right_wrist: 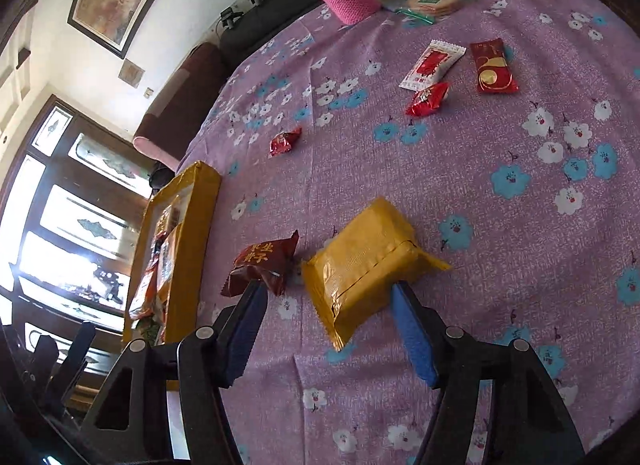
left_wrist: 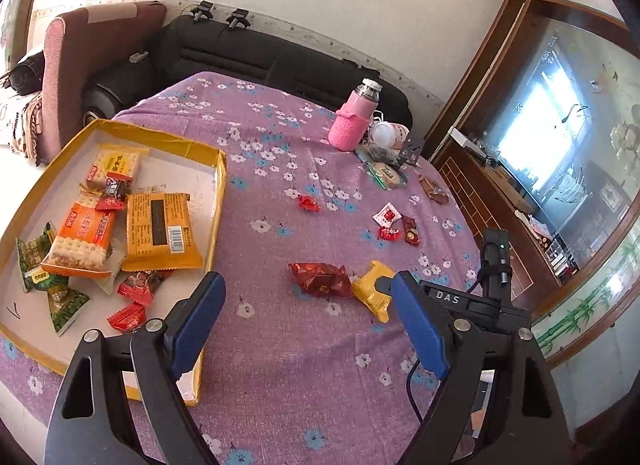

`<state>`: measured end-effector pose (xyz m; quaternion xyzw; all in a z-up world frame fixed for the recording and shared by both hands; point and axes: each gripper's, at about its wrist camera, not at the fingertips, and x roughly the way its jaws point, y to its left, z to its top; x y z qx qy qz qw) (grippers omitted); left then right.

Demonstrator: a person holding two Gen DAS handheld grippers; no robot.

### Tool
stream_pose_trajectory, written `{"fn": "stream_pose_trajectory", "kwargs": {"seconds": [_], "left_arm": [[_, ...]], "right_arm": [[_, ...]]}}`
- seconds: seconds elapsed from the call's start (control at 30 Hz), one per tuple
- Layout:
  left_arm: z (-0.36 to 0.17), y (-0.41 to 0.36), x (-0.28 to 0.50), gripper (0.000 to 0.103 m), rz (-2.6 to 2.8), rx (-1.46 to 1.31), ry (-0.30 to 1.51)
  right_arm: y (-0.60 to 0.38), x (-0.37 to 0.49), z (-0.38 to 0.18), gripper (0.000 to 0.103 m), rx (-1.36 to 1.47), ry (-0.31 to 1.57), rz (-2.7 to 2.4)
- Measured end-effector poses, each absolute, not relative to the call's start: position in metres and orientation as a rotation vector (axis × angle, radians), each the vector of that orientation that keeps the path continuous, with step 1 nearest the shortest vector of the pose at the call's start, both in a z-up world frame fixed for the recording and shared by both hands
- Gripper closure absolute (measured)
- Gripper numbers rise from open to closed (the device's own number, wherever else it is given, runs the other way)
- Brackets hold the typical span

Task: Organize snacks
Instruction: 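Approach dark red candy with left gripper while right gripper grasps yellow square pack, then grasp dark red candy with left gripper while right gripper holds yellow square pack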

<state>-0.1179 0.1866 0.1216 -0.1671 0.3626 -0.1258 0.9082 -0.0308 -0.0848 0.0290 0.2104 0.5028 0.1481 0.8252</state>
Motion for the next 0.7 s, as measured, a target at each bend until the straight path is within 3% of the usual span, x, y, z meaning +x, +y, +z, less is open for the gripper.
{"fn": "stream_pose_trajectory", "kwargs": {"seconds": [0.03, 0.1, 0.2, 0.4, 0.63, 0.67, 0.7], "left_arm": [[0.119, 0.185, -0.115, 0.018, -0.262, -0.338, 0.753], [0.117, 0.181, -0.108, 0.018, -0.277, -0.324, 0.763], [0.113, 0.161, -0.087, 0.018, -0.332, -0.254, 0.81], [0.079, 0.113, -0.03, 0.018, -0.431, -0.094, 0.97], [0.038, 0.089, 0.01, 0.018, -0.423, -0.033, 1.101], [0.032, 0.088, 0.01, 0.018, -0.421, -0.031, 1.124], [0.029, 0.086, 0.007, 0.018, -0.42, -0.021, 1.138]], "right_arm": [[-0.079, -0.025, 0.028, 0.04, 0.414, 1.073, 0.301], [-0.07, -0.014, 0.024, 0.058, 0.36, 1.106, 0.273], [-0.064, -0.012, 0.021, 0.061, 0.277, 1.079, 0.277], [-0.083, -0.015, 0.028, 0.08, 0.179, 1.036, 0.23], [-0.114, -0.016, 0.032, 0.076, 0.22, 1.033, 0.272], [-0.117, -0.015, 0.033, 0.072, 0.243, 1.025, 0.268], [-0.119, -0.013, 0.033, 0.059, 0.27, 1.02, 0.268]]}}
